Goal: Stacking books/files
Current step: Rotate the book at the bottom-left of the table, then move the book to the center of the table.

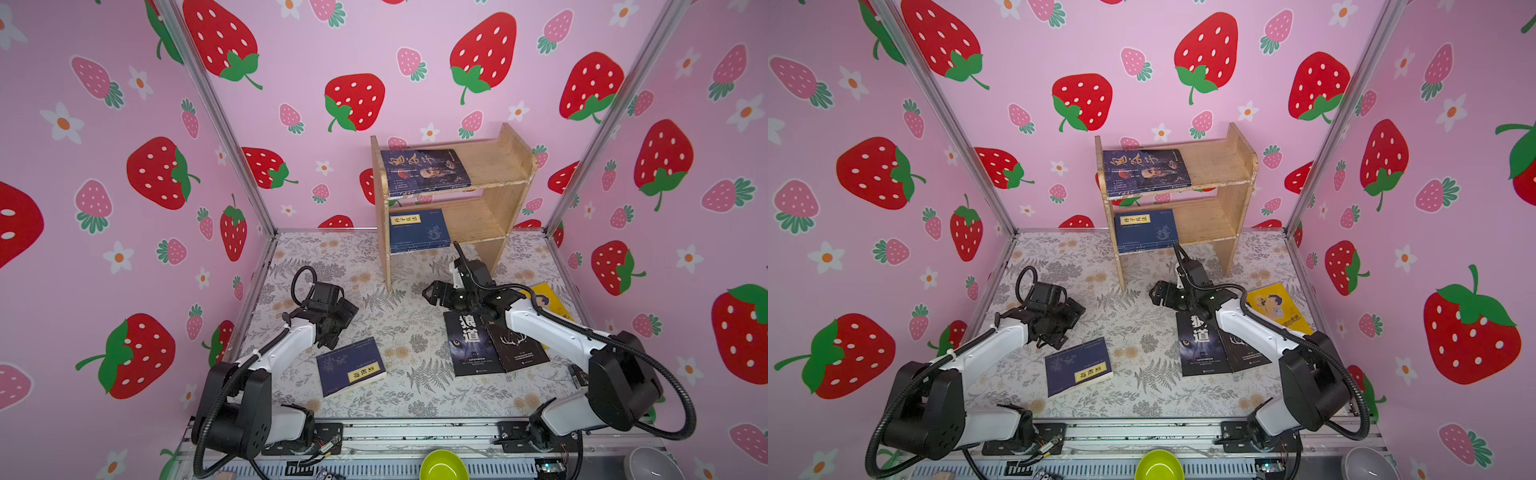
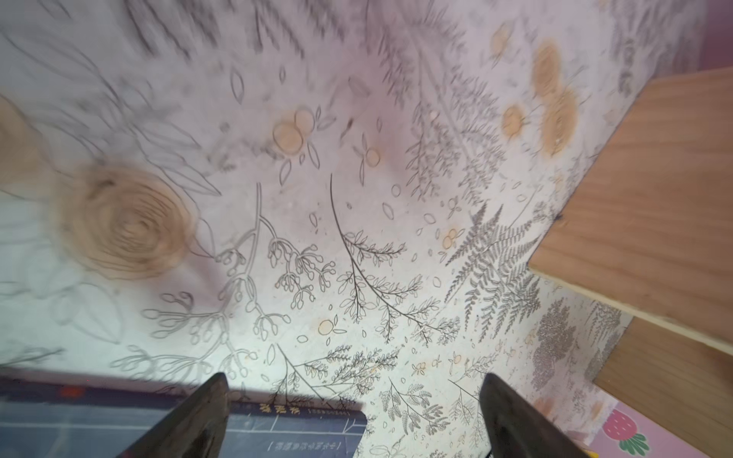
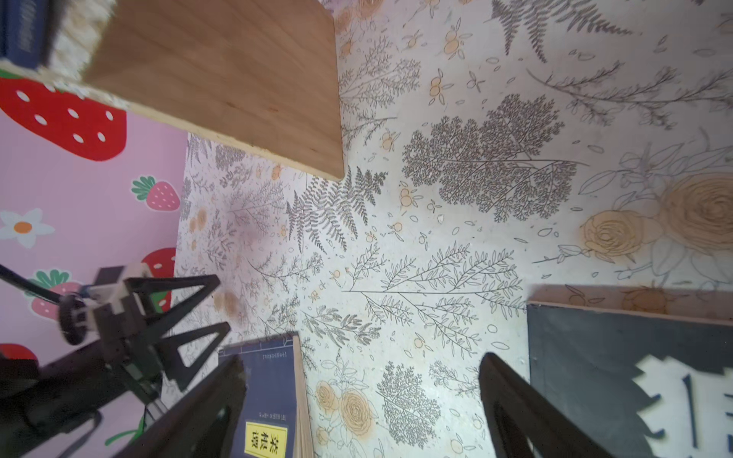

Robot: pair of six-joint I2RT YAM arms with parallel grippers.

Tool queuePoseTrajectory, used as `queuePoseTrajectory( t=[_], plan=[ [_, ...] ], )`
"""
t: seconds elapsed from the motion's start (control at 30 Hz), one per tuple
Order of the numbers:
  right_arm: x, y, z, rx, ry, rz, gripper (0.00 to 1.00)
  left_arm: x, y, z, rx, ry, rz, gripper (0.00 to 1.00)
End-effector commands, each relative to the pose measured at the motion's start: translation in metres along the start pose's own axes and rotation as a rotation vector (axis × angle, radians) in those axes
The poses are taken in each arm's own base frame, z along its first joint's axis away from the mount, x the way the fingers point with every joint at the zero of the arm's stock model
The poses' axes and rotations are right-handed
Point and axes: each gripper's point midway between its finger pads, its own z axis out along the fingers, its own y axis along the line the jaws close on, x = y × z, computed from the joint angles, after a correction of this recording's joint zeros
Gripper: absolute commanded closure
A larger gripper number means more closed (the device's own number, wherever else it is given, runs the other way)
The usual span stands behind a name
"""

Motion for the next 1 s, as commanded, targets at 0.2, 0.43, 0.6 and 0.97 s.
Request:
queuePoseTrajectory(
  t=[0.2, 0.43, 0.6, 0.97],
  plan=[
    [0.036, 0.006, 0.021, -0.045, 0.145, -0.100, 0.00, 0.013, 0.099, -0.041, -0.293, -0.001, 0.040, 0.01],
    [0.045, 0.019, 0.038, -0.088, 0.195, -0.113, 0.00, 0.042, 0.136, -0.041, -0.320, 0.061, -0.005, 0.01],
    [0.051, 0.022, 0.046, -0.102, 0.231, -0.117, 0.00, 0.069, 0.143, -0.035, -0.304, 0.128, -0.006, 0.01],
    [0.034, 0.016, 0.038, -0.061, 0.184, -0.110, 0.00, 0.125, -0.001, -0.022, 0.243, 0.350, 0.201, 0.01]
  ],
)
